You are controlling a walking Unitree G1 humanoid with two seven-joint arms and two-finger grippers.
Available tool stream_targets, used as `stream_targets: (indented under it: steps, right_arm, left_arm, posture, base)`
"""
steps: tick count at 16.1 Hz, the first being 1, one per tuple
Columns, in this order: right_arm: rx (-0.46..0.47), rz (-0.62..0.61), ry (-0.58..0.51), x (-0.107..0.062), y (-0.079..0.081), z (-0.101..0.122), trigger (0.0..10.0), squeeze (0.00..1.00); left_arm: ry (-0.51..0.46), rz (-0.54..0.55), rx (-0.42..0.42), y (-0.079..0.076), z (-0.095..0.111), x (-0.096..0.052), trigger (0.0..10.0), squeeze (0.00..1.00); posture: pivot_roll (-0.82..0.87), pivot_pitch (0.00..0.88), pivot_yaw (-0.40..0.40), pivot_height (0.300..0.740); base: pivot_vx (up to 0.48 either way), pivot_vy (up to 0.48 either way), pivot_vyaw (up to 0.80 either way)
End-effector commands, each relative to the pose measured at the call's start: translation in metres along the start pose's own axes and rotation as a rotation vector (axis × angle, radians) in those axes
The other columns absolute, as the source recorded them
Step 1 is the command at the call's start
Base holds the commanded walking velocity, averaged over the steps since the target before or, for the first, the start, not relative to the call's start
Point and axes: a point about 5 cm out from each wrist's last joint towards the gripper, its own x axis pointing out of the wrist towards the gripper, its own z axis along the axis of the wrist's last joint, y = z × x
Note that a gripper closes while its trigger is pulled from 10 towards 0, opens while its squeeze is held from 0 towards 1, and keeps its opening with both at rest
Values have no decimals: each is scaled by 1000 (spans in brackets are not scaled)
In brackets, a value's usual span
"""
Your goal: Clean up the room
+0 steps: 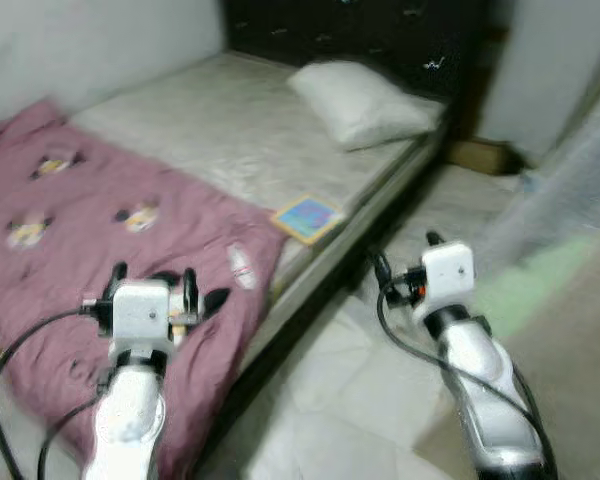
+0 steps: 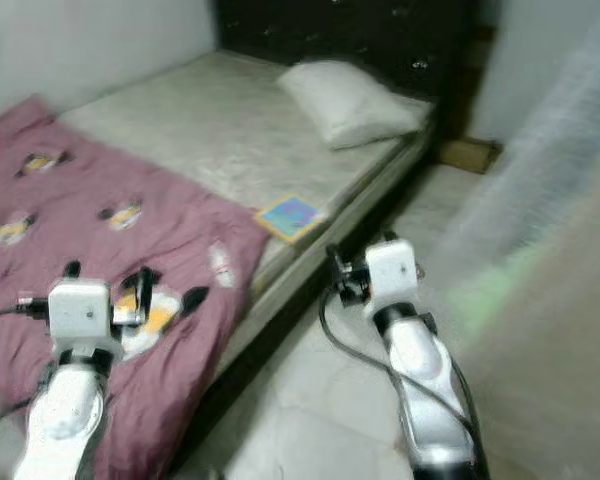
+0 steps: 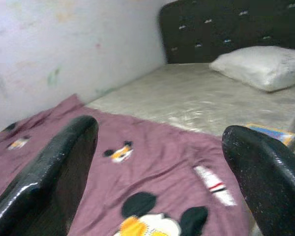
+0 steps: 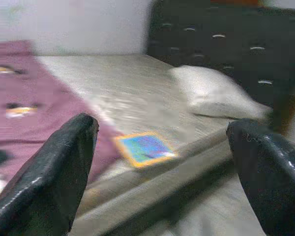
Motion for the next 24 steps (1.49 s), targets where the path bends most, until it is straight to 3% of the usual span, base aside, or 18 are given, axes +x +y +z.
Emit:
stream_targets:
  steps: [1,19,24]
  right_arm:
    - [16,17,-12,0,2,4,10000,0]
    - [16,45,-17,3,2,5,10000,0]
    - [27,33,-20,3,0,6,10000,0]
  left_arm:
    - [10,1,3,1,-1,0,10000,0]
    - [9,-25,-5,-4,-1,0,10000,0]
    - [-5,-48,-23,-6,1,-1,10000,0]
  posture:
    - [-46,13,5,740]
    - [-45,9,-6,740]
    - [-46,6,-5,740]
  base:
    - [0,0,800]
    - [0,0,796]
    - [0,0,0]
